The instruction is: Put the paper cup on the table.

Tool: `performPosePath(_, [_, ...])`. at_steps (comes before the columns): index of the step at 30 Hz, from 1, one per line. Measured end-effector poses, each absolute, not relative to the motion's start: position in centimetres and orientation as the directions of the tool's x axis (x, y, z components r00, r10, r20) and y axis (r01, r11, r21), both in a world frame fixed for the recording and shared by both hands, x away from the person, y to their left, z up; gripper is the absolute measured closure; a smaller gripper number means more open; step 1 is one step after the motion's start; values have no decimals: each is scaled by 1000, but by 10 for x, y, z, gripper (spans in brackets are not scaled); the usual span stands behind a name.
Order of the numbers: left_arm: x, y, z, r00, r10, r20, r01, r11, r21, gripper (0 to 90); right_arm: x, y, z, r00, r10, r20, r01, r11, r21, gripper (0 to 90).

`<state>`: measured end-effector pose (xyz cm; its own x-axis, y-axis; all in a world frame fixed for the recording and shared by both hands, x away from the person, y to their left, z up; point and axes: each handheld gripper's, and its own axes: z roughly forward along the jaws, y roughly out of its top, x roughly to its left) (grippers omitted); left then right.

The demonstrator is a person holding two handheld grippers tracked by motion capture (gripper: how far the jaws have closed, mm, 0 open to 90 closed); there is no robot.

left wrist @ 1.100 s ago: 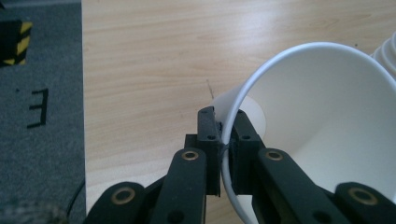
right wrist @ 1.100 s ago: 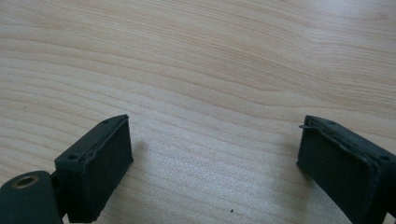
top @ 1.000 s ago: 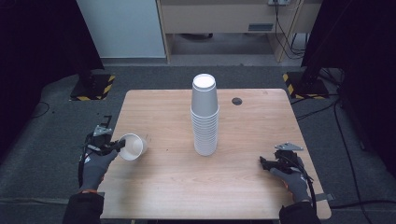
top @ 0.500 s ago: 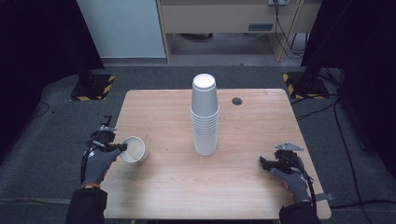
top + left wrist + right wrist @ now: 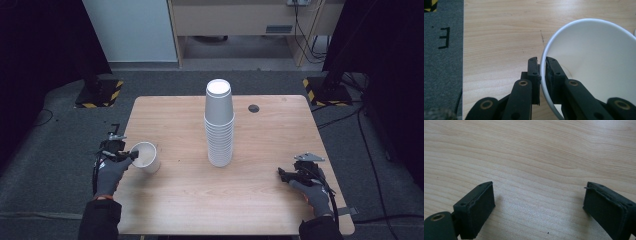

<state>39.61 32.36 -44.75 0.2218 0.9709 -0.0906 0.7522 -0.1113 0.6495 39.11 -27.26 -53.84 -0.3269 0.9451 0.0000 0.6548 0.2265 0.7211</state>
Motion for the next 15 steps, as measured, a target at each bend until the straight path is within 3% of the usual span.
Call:
performPosePath(11, [396, 323, -449, 227, 971, -75, 719, -115, 686, 774, 391, -273, -538, -326, 945, -1, 655, 226, 721, 100])
performPosePath(15, [394, 324, -446, 227, 971, -75, 683, -104, 723, 674, 391, -273, -538, -327, 945, 0, 655, 227, 721, 100])
